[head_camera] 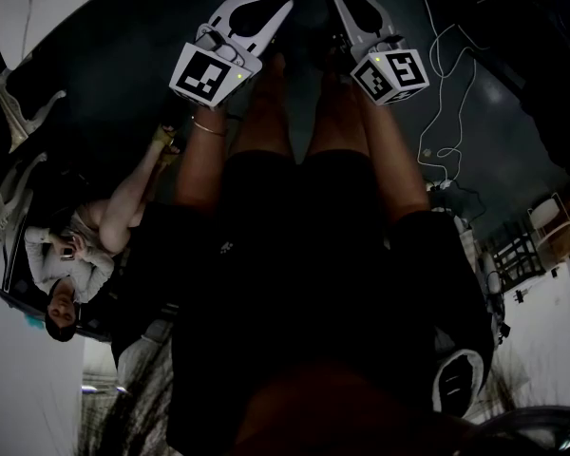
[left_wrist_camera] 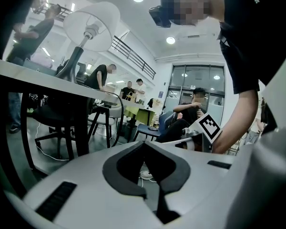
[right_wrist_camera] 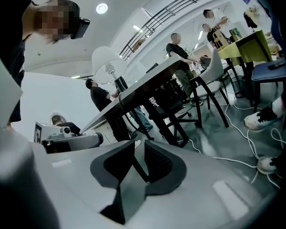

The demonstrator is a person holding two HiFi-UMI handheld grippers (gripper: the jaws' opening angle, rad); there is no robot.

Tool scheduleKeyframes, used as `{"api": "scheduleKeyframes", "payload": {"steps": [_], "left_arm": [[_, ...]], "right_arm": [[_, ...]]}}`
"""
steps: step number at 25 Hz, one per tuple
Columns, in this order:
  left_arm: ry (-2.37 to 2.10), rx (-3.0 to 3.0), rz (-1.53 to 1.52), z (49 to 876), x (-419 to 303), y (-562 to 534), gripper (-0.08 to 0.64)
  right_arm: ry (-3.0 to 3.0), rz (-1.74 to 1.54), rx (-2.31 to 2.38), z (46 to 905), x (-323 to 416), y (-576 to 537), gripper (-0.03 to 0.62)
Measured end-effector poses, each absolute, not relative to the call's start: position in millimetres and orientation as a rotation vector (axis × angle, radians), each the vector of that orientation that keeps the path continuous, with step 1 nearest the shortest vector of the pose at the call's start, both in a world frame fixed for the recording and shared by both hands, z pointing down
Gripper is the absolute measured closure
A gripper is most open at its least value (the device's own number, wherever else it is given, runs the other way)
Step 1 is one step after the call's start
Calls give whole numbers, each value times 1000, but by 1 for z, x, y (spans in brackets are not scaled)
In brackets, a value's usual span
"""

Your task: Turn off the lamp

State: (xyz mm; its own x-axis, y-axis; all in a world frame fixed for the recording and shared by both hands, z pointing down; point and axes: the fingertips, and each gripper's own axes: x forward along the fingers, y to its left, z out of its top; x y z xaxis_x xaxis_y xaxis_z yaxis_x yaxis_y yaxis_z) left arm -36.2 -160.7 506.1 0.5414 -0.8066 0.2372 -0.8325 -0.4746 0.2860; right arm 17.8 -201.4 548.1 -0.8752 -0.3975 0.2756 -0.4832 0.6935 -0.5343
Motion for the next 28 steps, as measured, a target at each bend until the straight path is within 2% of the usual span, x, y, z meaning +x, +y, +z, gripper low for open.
{"api": "scheduleKeyframes", "payload": {"steps": [5,11,17,22,28], "left_arm": [[-1363,2408,96,507,-39,-160,552],[-1377,2410,78,498,-34,-159,552],[-1442,2352,42,486,-37,-164,552],[-1475,2427,220,473,-35,-165,552],[-1522,2396,128,446,-38,-174,552]], "right_arm": [[-2786,928,719,543,15,-202,531],[-2803,935,723,532,21,-203,589],[-2837,930,684,507,21,-205,591],[-2857,908,644,479,17,-209,591],[-2869,862,606,451,16,-214,591]]}}
